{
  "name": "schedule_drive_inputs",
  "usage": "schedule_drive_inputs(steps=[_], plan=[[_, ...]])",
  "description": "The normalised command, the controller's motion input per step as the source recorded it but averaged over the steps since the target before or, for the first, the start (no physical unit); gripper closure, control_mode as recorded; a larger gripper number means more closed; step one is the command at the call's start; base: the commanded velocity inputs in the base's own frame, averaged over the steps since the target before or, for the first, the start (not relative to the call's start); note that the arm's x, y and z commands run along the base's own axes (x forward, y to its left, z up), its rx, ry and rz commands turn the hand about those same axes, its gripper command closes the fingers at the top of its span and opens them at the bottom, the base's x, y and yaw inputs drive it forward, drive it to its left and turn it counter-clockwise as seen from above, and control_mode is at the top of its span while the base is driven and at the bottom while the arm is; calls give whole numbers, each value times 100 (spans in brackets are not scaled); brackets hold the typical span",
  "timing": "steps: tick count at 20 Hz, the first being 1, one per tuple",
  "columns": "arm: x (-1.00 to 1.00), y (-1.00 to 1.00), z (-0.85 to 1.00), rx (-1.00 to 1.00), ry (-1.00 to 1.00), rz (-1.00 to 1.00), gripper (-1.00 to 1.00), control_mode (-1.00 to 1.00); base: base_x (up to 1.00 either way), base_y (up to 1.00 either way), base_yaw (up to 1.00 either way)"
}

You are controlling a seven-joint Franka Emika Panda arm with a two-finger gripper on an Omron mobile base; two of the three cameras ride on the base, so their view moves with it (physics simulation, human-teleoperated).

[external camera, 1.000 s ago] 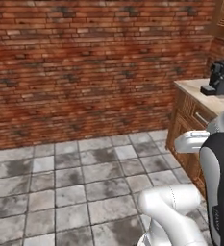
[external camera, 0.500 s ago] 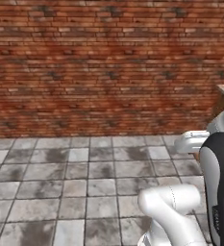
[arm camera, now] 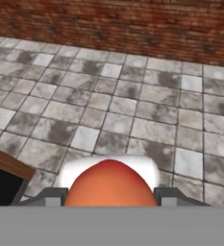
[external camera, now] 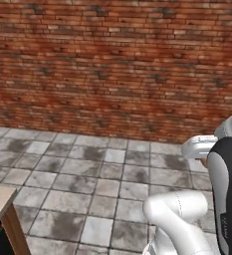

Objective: Pick the mangos from the cabinet and place them in one bowl. Pick the bell pepper from the sink and place it in the other bowl.

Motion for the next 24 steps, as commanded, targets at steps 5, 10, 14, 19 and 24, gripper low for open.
schedule_drive_inputs(steps=[5, 10, 14, 19, 24], plan=[[0, 0, 0, 0, 0, 0, 100, 100, 5, 49, 35], [0, 0, 0, 0, 0, 0, 100, 100, 5, 33, 45], [0, 0, 0, 0, 0, 0, 100, 100, 2, 27, 48], [0, 0, 0, 0, 0, 0, 100, 100, 5, 29, 46], [0, 0, 0, 0, 0, 0, 100, 100, 6, 31, 45]])
